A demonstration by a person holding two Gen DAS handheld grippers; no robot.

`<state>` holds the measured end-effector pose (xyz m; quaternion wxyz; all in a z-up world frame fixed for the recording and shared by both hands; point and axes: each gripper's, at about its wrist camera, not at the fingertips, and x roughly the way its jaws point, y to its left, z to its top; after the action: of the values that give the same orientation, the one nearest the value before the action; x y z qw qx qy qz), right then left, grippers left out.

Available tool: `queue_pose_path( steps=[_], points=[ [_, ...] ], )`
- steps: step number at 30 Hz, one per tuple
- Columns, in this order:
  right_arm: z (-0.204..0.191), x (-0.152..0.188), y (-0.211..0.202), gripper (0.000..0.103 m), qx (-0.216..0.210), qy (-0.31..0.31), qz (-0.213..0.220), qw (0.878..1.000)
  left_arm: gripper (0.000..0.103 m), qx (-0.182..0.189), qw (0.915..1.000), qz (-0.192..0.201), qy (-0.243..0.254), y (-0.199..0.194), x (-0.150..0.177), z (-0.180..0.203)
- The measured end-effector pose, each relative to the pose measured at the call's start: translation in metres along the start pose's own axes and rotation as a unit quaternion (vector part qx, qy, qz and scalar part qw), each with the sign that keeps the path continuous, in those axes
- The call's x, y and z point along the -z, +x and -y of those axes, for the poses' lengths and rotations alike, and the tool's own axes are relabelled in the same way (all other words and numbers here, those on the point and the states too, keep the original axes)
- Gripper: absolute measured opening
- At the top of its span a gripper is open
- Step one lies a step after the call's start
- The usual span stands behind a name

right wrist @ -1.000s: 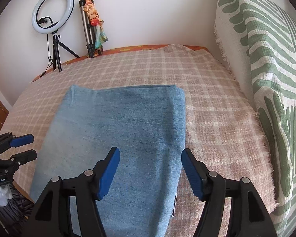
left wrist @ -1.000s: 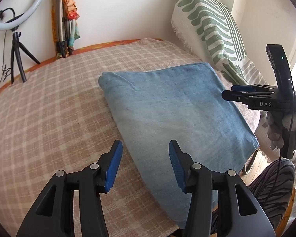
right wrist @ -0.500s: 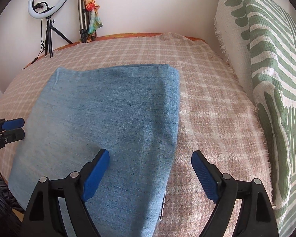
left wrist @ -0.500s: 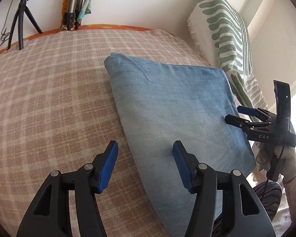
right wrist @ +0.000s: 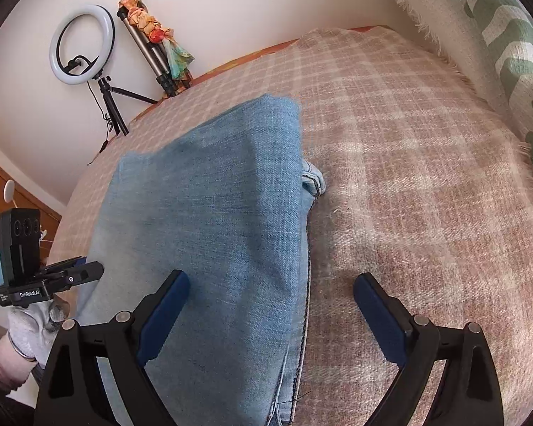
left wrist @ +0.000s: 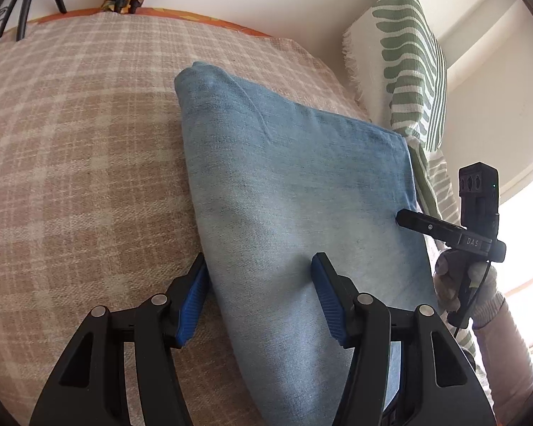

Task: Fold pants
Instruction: 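Close the right tool on one jeans side while the left tool grips the other, then lift the folded jeans with both tools and carry them toward the pillow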

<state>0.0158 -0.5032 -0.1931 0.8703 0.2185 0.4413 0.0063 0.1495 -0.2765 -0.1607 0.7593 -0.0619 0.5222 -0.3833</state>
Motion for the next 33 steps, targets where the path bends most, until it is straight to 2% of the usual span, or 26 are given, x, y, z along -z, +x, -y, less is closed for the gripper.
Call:
queue_pose_path(
  steps=[3,5,9,10,11,12,16,17,19,23,27,31,32,33],
  points=[
    [0.001,-0.002,0.003,0.097,-0.024,-0.004,0.001,1.000,0.057,0.010,0.9999,-0.002,0.001,0.003,-0.004,0.001],
    [0.000,-0.005,0.006,0.088,-0.050,-0.007,-0.002,0.999,0.057,0.021,0.9998,-0.003,-0.006,0.005,-0.007,-0.001],
    [-0.006,-0.008,0.014,0.083,-0.089,-0.014,-0.009,0.996,0.055,0.029,0.9996,-0.005,-0.007,0.010,-0.011,0.001],
    [-0.009,-0.008,0.016,0.074,-0.095,-0.016,-0.007,0.995,0.054,0.028,0.9996,-0.005,-0.003,0.012,-0.012,0.003],
    [-0.013,-0.009,0.021,0.072,-0.098,-0.016,-0.011,0.995,0.052,0.026,0.9996,-0.006,-0.001,0.014,-0.013,0.005],
    [-0.017,-0.009,0.022,0.070,-0.090,-0.016,-0.008,0.996,0.050,0.023,0.9997,-0.004,0.001,0.015,-0.013,0.007],
    [-0.020,-0.011,0.023,0.050,-0.071,-0.006,-0.009,0.997,0.043,0.016,0.9998,-0.004,0.011,0.018,-0.015,0.013],
    [-0.019,-0.011,0.021,0.043,-0.071,0.000,-0.005,0.997,0.037,0.013,0.9998,-0.002,0.016,0.017,-0.015,0.016],
    [-0.022,-0.010,0.016,0.037,-0.062,-0.003,0.003,0.998,0.031,0.007,0.9996,0.003,0.029,0.016,-0.015,0.020],
    [-0.029,-0.010,0.012,0.031,-0.038,-0.011,0.007,0.999,0.020,-0.007,0.9985,0.015,0.052,0.012,-0.013,0.029],
    [-0.037,-0.011,0.006,0.028,-0.006,-0.035,0.007,0.999,0.017,-0.010,0.9978,0.026,0.059,0.007,-0.012,0.035],
    [-0.064,-0.006,0.000,0.026,0.069,-0.103,0.018,0.992,0.016,-0.015,0.9956,0.038,0.085,0.001,-0.010,0.045],
    [-0.072,-0.004,-0.001,0.022,0.090,-0.120,0.020,0.988,0.015,-0.014,0.9950,0.040,0.090,-0.001,-0.008,0.047],
    [-0.078,-0.001,-0.004,0.021,0.096,-0.131,0.025,0.986,0.015,-0.013,0.9947,0.043,0.092,-0.003,-0.008,0.049]
  ],
)
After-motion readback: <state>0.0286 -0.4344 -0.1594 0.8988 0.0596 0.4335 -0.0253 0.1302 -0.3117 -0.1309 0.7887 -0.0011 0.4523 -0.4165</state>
